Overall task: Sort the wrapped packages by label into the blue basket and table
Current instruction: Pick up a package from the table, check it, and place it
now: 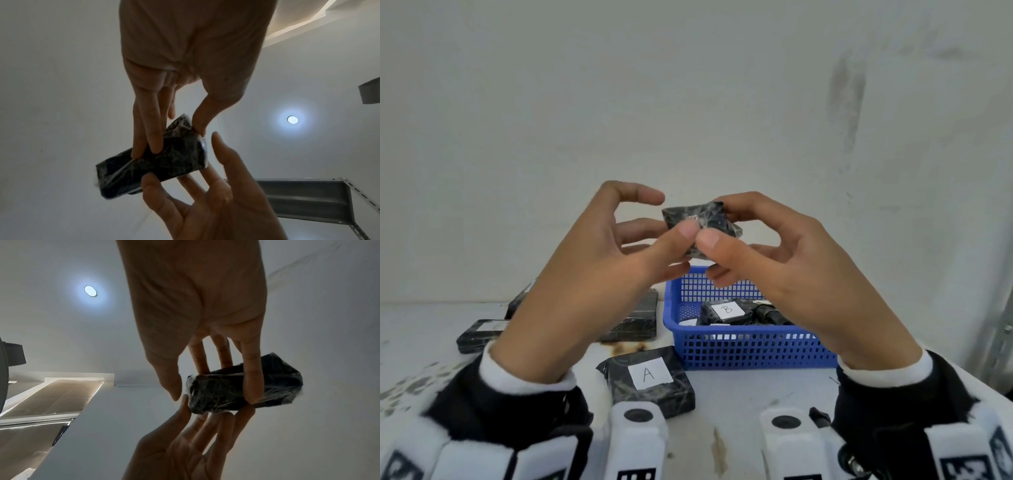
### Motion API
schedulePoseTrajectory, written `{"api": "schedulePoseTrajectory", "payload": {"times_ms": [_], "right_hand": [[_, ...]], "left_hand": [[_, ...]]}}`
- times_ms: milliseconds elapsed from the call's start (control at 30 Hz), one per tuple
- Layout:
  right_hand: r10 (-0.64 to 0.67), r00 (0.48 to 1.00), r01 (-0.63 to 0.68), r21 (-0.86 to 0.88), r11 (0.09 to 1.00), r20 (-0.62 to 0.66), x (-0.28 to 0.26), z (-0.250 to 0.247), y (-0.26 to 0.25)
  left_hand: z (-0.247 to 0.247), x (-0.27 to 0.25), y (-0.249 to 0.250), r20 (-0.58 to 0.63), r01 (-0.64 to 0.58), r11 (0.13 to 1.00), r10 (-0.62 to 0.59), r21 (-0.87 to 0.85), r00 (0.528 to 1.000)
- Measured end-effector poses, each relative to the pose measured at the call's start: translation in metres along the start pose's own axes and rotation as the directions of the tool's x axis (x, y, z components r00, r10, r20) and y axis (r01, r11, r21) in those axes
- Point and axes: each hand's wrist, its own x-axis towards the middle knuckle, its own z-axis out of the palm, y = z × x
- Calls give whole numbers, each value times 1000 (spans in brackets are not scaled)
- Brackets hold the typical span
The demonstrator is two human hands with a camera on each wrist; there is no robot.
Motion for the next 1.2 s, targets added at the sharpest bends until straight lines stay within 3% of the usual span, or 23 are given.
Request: {"api": "schedulePoseTrajectory", "payload": {"times_ms": [300,533,733,900,1200], "right_hand": [[-27,999,28,-12,1000,34,-1,-5,-4],[-73,997,74,24,997,-33,-3,0,-7],[-205,976,200,-60,978,-72,-1,5,3],[-162,981,157,-50,986,-107,0,6,3],[-36,998,34,-42,999,-61,4,7,7]], "left_hand": [[-2,0,3,46,-34,999,33,33,998],[-8,3,-3,57,-12,1000,10,28,998],[-4,4,-4,70,6,998,-10,64,998],[-3,5,-7,74,-17,993,9,119,997],[-6,4,-7,93,-6,986,-9,167,996]]}}
